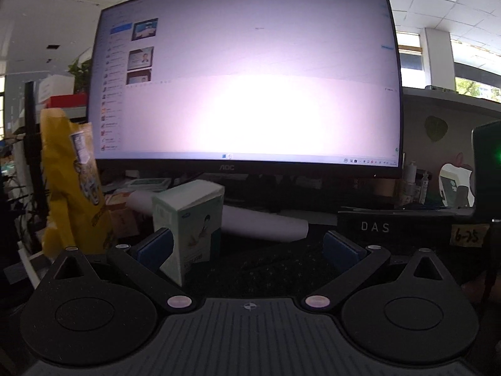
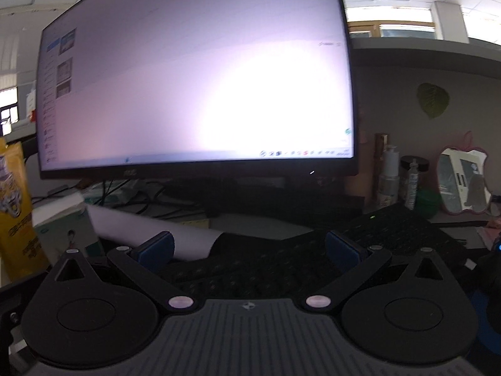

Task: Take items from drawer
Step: 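Carry both tools back from the desk toward the open white drawer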

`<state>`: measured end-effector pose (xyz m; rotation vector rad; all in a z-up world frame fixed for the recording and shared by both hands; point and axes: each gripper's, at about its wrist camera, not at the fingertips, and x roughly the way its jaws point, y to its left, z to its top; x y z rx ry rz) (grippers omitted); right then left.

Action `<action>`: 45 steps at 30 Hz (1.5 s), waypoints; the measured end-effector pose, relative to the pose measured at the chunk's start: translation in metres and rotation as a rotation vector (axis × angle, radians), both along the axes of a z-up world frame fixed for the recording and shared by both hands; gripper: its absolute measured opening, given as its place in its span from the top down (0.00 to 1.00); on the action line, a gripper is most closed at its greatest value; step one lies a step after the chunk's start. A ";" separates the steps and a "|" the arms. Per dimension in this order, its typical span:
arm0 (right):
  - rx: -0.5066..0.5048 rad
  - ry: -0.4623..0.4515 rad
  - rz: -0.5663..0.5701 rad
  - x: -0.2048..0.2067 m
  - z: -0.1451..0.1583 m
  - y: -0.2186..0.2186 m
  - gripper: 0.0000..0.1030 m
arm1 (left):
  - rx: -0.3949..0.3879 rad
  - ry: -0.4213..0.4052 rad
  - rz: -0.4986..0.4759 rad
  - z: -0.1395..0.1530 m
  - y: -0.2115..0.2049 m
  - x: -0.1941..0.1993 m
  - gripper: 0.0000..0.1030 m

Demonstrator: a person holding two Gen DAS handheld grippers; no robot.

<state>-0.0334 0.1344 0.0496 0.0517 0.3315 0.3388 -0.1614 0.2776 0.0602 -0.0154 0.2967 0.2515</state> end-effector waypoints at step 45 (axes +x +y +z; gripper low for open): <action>-0.070 -0.007 0.163 -0.042 -0.005 0.059 0.00 | 0.011 0.080 0.086 -0.041 0.057 0.004 0.00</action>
